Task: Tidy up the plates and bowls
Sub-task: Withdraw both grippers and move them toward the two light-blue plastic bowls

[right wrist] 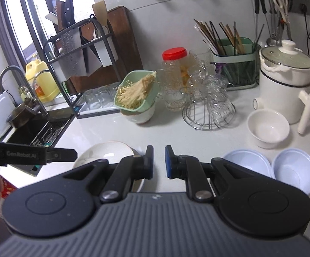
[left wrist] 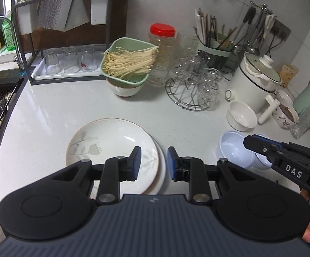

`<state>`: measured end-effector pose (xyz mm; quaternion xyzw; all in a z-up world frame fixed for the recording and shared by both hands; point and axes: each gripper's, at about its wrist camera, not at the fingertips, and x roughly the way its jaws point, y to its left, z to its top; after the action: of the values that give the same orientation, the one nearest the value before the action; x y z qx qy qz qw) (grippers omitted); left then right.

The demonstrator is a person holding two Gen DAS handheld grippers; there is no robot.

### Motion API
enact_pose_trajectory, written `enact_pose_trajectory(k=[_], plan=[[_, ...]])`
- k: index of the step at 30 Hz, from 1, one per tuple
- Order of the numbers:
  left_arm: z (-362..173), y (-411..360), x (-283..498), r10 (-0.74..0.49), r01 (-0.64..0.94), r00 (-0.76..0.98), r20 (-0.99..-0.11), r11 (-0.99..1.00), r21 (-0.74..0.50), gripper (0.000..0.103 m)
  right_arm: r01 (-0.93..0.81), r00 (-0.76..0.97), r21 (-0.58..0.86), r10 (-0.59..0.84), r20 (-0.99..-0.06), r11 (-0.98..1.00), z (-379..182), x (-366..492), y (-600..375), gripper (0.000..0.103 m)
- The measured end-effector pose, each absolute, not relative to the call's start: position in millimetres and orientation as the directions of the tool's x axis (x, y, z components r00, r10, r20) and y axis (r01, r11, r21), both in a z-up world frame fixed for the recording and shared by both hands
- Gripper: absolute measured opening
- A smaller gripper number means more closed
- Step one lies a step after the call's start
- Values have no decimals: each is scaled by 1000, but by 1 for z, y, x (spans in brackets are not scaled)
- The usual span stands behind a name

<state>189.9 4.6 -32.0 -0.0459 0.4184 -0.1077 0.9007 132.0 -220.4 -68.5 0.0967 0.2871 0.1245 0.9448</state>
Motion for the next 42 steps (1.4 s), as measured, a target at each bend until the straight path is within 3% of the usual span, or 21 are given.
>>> enact_pose_trajectory(k=[4,9,10,12,14,32,40,42], plan=[[-36,-13,175,-233,149,618,-751,973,-179,36,-165,810,247,274,-518,955,-74,117,-238,15],[-50,-34,174,-242,164,591,-770,970,-179,50,-136,811,216,234,-536,967,-84,99,-253,18],[-54,-38,175,-250,179,582,-774,968,-178,55,-124,810,214,224,-542,969,-87,98,-256,24],[-63,-45,180,-244,198,559,-792,967,-158,60,-101,816,210,202,-542,972,-91,94,-261,64],[-73,-49,185,-236,212,540,-808,967,-141,61,-68,822,207,172,-543,976,-96,92,-268,79],[-114,-113,270,-376,336,438,-817,911,-239,61,219,770,331,45,-637,918,-143,117,-324,75],[-139,-142,305,-441,411,361,-822,866,-285,61,265,748,370,53,-662,890,-168,135,-330,65],[-143,-149,313,-455,426,345,-821,855,-295,60,268,746,365,47,-665,892,-172,142,-331,58]])
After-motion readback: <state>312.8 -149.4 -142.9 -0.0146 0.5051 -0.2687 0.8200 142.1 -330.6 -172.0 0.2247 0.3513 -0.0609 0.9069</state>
